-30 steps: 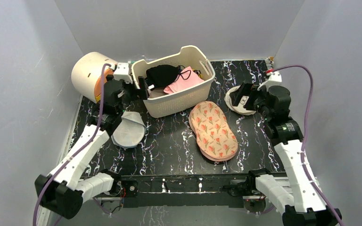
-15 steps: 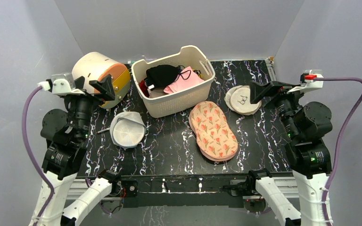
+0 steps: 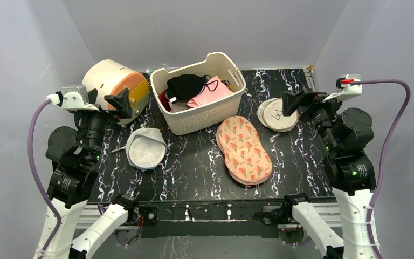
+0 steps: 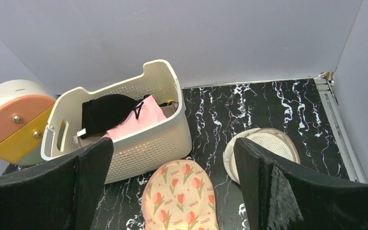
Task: Unzip the laundry bag and remove the bra
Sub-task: Reset both arms
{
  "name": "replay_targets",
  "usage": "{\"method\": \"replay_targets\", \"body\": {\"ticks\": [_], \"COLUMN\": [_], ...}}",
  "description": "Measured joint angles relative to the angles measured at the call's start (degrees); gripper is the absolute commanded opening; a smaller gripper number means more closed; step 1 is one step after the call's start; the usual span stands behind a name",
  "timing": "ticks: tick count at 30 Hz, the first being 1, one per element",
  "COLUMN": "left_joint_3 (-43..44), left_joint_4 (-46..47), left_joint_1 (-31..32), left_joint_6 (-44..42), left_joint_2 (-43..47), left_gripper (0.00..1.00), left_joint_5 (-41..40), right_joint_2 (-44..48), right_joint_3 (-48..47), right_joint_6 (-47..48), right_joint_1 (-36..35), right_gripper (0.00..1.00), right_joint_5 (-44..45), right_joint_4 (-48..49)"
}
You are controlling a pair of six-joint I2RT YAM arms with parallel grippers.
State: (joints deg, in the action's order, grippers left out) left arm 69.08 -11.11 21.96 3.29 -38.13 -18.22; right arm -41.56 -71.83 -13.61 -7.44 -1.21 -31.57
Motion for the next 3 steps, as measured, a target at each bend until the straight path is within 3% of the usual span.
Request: {"method": "replay_targets", "body": {"ticks": [3], "left_joint_3": [-0.6], "left_joint_4": [0.4], "left_joint_1": [0.0], "left_joint_6": [0.1], "left_joint_2": [0.0], "left_gripper": [0.98], "left_joint_5": [0.3], "right_joint_2": [0.4], "right_joint_3": [0.0], "right_joint_6": [0.0], "right_joint_1": [0.0], "right_gripper": [0.98], "right_joint_5": [0.2], "right_joint_4": [-0.1]}}
